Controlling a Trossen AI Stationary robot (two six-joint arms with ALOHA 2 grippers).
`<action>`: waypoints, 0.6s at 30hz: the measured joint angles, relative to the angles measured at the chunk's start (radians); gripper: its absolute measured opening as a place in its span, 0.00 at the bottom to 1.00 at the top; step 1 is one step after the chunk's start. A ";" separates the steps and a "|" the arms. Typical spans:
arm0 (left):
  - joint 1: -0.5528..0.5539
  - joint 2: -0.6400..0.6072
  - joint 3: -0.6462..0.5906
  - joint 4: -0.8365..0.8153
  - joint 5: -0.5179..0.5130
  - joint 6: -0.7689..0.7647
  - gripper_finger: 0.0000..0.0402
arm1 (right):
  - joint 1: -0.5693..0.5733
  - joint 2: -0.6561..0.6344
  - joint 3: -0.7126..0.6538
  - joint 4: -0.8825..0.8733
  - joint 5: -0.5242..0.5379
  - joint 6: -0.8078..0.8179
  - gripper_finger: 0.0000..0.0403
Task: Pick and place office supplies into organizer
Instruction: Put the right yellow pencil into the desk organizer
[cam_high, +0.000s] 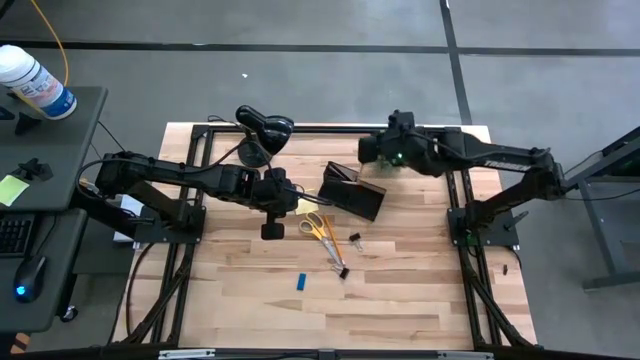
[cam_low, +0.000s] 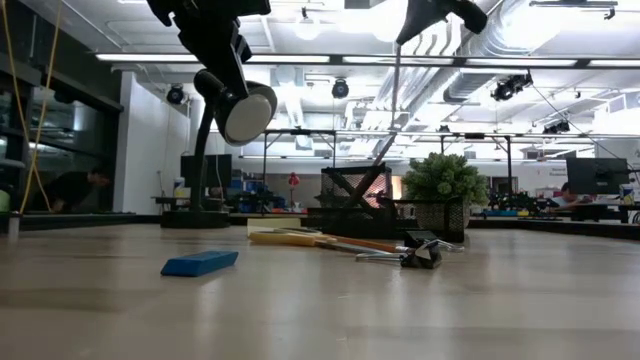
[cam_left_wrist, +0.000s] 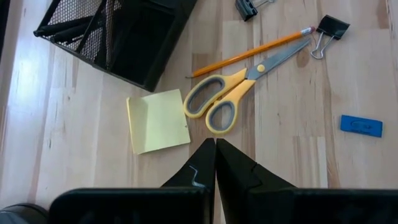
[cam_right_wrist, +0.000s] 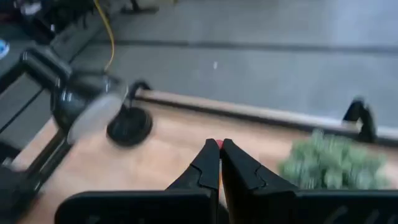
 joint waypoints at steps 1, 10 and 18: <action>-0.001 0.000 0.000 -0.003 0.001 0.000 0.01 | -0.006 0.000 -0.002 0.028 0.024 -0.026 0.00; -0.002 0.000 0.000 -0.010 0.000 -0.003 0.01 | -0.009 0.002 -0.239 0.474 0.145 -0.154 0.00; -0.002 0.000 0.000 -0.023 0.010 -0.003 0.01 | -0.007 0.002 -0.478 0.818 0.188 -0.191 0.00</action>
